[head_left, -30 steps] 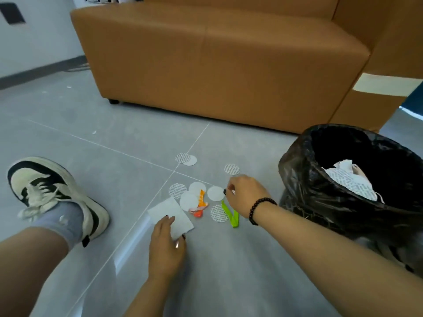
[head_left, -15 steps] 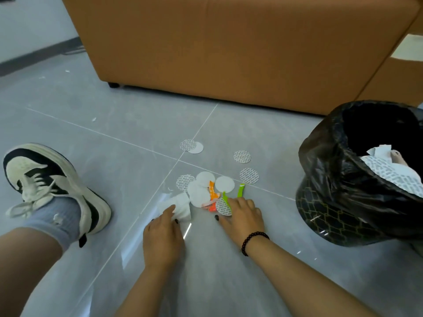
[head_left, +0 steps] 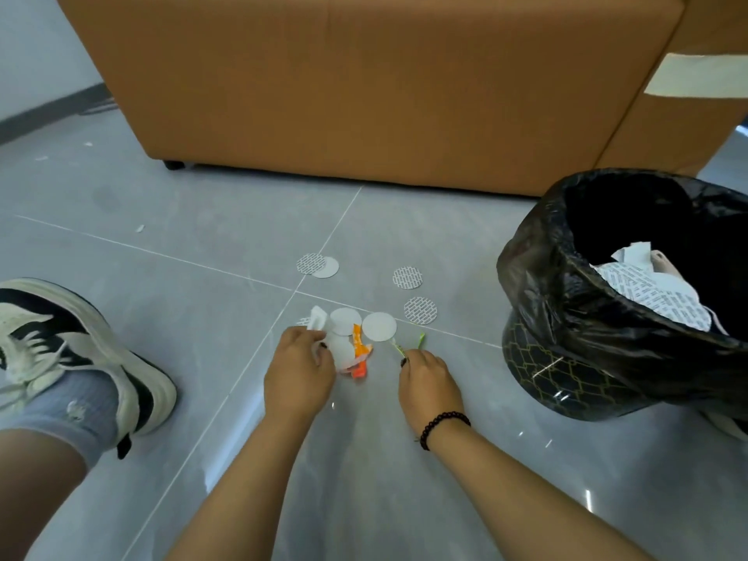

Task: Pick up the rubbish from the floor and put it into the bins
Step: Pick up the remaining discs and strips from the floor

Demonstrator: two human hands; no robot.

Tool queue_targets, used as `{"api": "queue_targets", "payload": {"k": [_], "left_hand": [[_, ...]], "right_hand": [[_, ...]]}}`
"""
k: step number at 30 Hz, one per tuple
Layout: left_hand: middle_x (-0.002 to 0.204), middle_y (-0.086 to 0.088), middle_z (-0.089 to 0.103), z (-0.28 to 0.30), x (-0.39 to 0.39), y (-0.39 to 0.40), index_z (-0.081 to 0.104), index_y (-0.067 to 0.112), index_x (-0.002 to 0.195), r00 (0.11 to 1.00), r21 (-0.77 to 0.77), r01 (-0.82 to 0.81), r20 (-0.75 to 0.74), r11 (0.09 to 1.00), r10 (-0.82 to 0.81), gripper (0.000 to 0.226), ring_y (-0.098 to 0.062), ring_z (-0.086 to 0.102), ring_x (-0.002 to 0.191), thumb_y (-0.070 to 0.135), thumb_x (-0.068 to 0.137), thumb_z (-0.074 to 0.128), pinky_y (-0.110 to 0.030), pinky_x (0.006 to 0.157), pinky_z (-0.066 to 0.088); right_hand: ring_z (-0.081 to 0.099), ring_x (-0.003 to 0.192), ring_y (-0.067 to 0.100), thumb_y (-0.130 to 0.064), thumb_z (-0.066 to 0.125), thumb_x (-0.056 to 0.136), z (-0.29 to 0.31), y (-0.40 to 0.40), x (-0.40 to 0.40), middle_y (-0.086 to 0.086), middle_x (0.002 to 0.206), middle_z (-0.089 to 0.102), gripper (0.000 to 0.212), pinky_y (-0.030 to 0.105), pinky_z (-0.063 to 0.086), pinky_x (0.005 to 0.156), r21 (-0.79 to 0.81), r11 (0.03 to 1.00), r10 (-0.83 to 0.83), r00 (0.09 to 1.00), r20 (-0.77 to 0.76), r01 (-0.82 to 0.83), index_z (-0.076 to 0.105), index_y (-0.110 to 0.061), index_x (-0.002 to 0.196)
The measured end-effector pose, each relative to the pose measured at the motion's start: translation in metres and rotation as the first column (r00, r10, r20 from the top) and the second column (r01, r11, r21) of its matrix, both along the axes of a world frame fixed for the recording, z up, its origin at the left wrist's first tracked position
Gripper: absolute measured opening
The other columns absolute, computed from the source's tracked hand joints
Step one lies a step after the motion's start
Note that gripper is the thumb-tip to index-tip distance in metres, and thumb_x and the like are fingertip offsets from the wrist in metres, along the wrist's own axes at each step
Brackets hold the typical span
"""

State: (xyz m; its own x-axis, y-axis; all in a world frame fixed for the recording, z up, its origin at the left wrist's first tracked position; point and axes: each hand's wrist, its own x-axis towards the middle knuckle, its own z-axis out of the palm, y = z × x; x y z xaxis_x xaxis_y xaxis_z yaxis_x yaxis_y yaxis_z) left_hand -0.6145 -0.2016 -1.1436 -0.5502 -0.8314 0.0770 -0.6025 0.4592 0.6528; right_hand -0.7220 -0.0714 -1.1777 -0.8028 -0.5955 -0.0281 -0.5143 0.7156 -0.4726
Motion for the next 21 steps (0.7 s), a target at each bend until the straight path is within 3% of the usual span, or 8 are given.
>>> {"api": "queue_targets", "payload": {"k": [4,8,11,13,16,21], "left_hand": [[0.136,-0.004,0.044,-0.02,-0.024,0.002,0.049,0.015,0.135,0.932,-0.049,0.185,0.325,0.982,-0.16,0.059,-0.028,0.047,0.121,0.051,0.088,0.055,-0.036,0.092,0.042],[0.132,-0.007,0.045,-0.042,-0.035,0.002,0.049,0.015,0.132,0.875,-0.12,0.209,0.466,0.971,-0.13,0.057,-0.029,0.043,0.119,0.051,0.088,0.054,-0.038,0.089,0.041],[0.123,-0.006,0.051,-0.043,-0.038,0.003,0.058,0.014,0.122,0.913,-0.119,0.189,0.386,0.975,-0.13,0.039,-0.028,0.046,0.113,0.037,0.09,0.056,-0.036,0.081,0.045],[0.116,-0.006,0.052,-0.041,-0.036,0.007,0.064,0.012,0.11,0.962,-0.028,0.134,0.245,0.991,-0.123,0.029,-0.028,0.047,0.11,0.029,0.087,0.062,-0.037,0.078,0.049],[0.108,-0.003,0.047,-0.037,-0.028,0.012,0.066,0.009,0.101,0.997,0.136,0.068,0.024,0.988,-0.072,0.019,-0.025,0.053,0.098,0.015,0.083,0.069,-0.026,0.079,0.042],[0.097,-0.002,0.057,-0.025,-0.012,0.019,0.069,0.016,0.087,0.997,0.253,0.025,-0.075,0.967,-0.007,0.011,-0.018,0.052,0.089,0.015,0.078,0.075,-0.026,0.078,0.041]], "right_hand": [[0.056,0.1,0.025,-0.011,0.038,0.097,-0.005,0.015,-0.002,0.012,0.104,0.062,0.025,0.027,0.041,0.076,-0.083,0.995,-0.059,0.998,0.032,0.061,0.059,-0.003,0.107],[0.056,0.088,0.024,-0.009,0.041,0.096,-0.007,0.024,-0.005,0.013,0.096,0.063,0.022,0.022,0.036,0.07,-0.157,0.984,-0.071,0.994,0.086,0.084,0.061,-0.001,0.102],[0.049,0.075,0.018,-0.008,0.044,0.095,-0.008,0.026,-0.008,0.009,0.082,0.06,0.019,0.021,0.035,0.067,-0.21,0.97,-0.087,0.985,0.148,0.118,0.061,-0.002,0.095],[0.048,0.071,0.017,-0.008,0.045,0.093,-0.008,0.026,-0.008,0.003,0.075,0.054,0.017,0.022,0.036,0.065,-0.226,0.963,-0.104,0.977,0.186,0.145,0.062,-0.003,0.092],[0.049,0.066,0.016,-0.009,0.047,0.092,-0.003,0.025,-0.008,0.001,0.072,0.054,0.015,0.022,0.038,0.061,-0.237,0.954,-0.125,0.961,0.248,0.186,0.062,-0.005,0.091],[0.047,0.061,0.011,-0.008,0.049,0.092,0.014,0.028,-0.007,0.001,0.071,0.056,0.014,0.016,0.036,0.053,-0.274,0.93,-0.154,0.938,0.31,0.243,0.062,-0.005,0.089]]}}
